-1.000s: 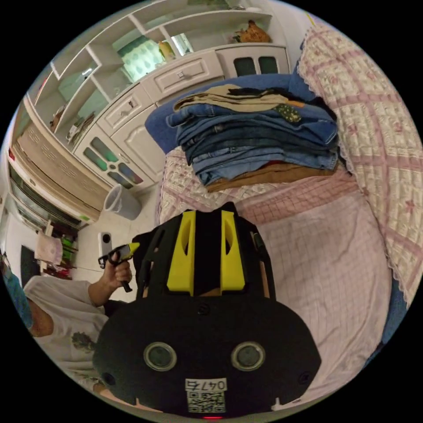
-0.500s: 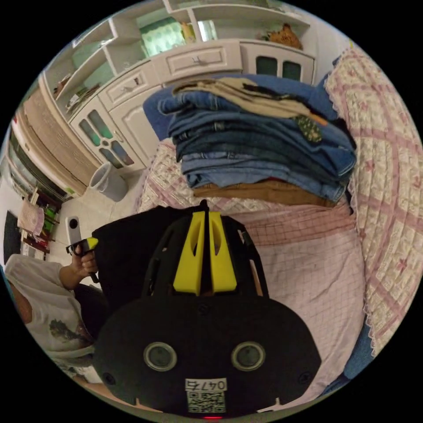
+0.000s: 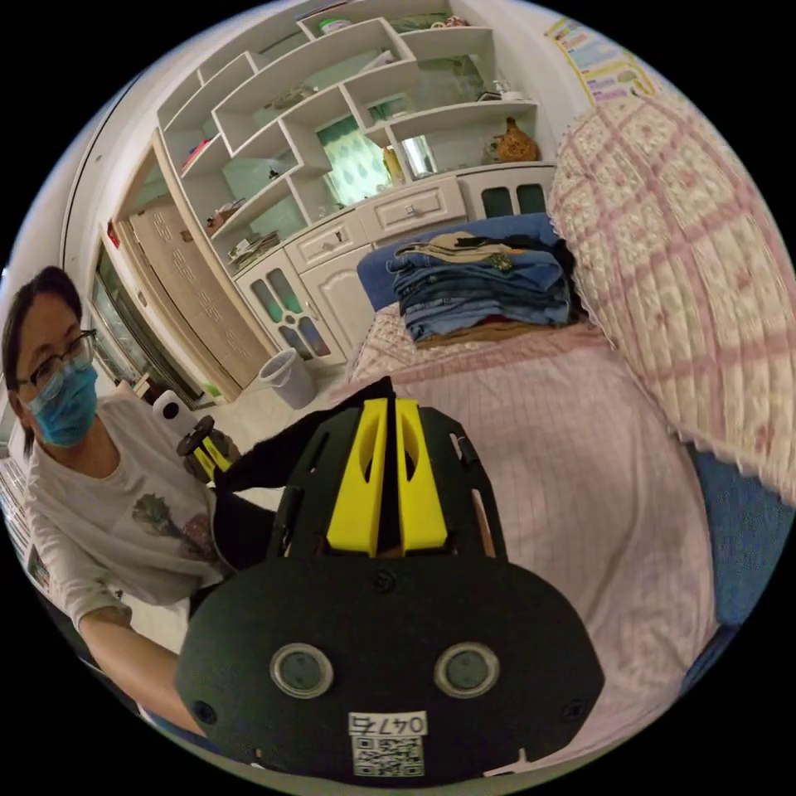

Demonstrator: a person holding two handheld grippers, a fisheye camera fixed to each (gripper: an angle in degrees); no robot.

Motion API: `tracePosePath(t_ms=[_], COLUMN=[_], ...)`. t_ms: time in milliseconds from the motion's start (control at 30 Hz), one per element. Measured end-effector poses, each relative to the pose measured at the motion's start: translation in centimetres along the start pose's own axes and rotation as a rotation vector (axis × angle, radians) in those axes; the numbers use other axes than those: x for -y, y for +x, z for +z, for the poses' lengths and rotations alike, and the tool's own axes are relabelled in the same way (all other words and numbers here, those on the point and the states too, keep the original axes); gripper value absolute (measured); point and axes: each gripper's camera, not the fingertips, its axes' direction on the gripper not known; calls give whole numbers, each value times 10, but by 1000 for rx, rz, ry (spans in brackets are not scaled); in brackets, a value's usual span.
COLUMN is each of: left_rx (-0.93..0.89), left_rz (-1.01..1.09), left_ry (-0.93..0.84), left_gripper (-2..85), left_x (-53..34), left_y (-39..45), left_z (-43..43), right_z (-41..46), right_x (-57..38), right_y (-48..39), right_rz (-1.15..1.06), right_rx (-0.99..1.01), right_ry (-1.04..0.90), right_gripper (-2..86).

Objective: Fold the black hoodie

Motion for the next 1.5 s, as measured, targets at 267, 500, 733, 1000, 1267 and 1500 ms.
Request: tracePosePath(t_ms=[267, 500, 733, 1000, 1267, 1500], left_rx=[-80, -93, -250, 41, 120, 147], left_rz=[114, 174, 266, 25, 6, 38], left_ry=[-234, -342, -232, -208, -303, -323], left_gripper=[-7, 7, 11, -8, -4, 4], left_x=[-91, -152, -210, -255, -314, -340], left_y=[71, 87, 79, -46, -120, -163], left_z=[165, 251, 268, 320, 376, 393], right_z=[9, 27, 23, 128, 254, 285], right_x=[-119, -172, -209, -208, -280, -336], right_y=[26, 34, 5, -117, -240, -283], right_rz=[133, 231, 333, 192, 110, 79], right_rx=[-73, -141, -305, -260, -530, -635], right_ry=[-73, -90, -51, -175, -451, -456], right_gripper=[-4, 7, 21, 33, 62, 63])
